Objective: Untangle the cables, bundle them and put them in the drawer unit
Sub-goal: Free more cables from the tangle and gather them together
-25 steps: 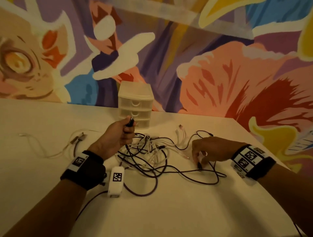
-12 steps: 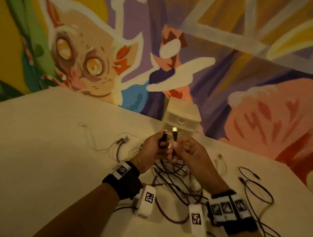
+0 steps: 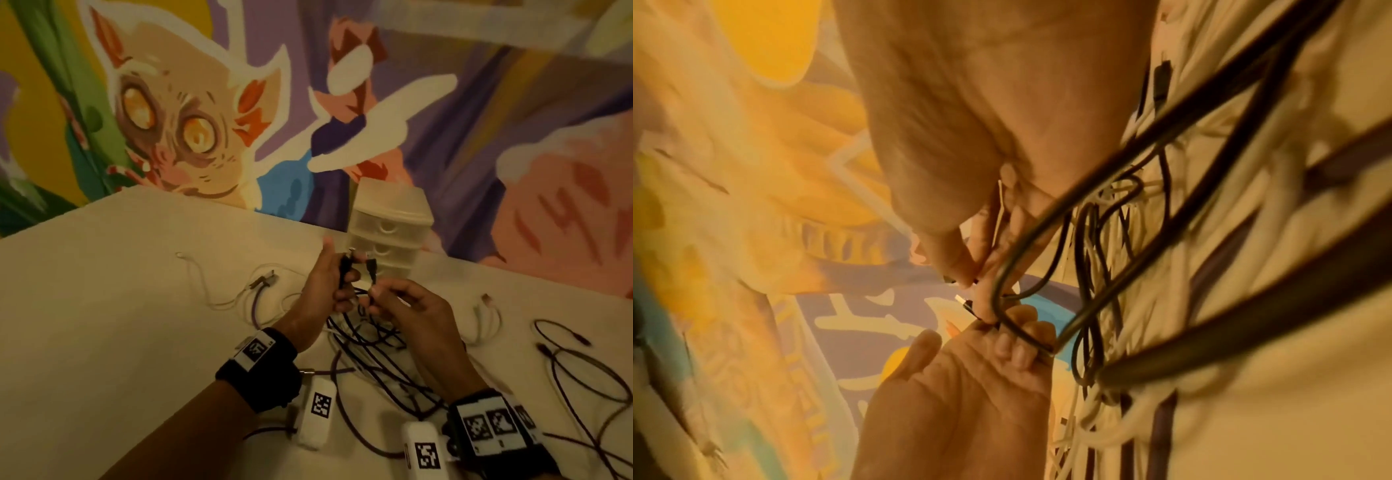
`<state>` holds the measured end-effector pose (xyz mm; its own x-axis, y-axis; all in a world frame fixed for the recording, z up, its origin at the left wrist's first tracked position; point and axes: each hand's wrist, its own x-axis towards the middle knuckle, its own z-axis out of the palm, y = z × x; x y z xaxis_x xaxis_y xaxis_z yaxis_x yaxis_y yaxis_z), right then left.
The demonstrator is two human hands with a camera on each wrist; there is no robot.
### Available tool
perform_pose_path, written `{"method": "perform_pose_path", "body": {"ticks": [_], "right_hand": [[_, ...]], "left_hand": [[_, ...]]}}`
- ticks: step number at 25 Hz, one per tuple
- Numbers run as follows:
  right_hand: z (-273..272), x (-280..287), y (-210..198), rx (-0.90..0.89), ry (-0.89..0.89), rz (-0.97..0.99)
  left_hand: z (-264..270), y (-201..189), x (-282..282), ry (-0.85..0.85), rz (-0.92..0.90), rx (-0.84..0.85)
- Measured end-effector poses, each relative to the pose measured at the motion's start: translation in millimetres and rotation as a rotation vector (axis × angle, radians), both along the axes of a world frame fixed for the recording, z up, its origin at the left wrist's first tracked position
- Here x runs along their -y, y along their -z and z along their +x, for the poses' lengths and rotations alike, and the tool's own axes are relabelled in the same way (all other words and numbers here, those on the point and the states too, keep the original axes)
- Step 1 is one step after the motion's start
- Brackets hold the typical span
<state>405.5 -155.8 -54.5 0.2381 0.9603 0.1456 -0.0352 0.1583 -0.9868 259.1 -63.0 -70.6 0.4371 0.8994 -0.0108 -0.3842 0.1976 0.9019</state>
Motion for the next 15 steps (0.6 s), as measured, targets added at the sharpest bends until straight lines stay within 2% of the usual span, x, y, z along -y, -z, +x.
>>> {"method": "perform_pose_path", "body": {"ticks": [5, 9, 11, 15], "right_hand": [[2, 2, 4, -0.051, 0.017, 0.090], [4, 0, 9, 0.006, 0.028, 0.098], [4, -2, 13, 0.128, 0.035, 0.081], [10, -3, 13, 0.546, 0.097, 0.055]], "left_hand": [[-2, -3, 11, 0.021, 0.193, -0.203], [-1, -6, 22, -0.046, 0.313, -0.317], [-1, -7, 23, -0.100, 0.322, -0.329], [-2, -8, 20, -0.175, 0.232, -0.177]]}}
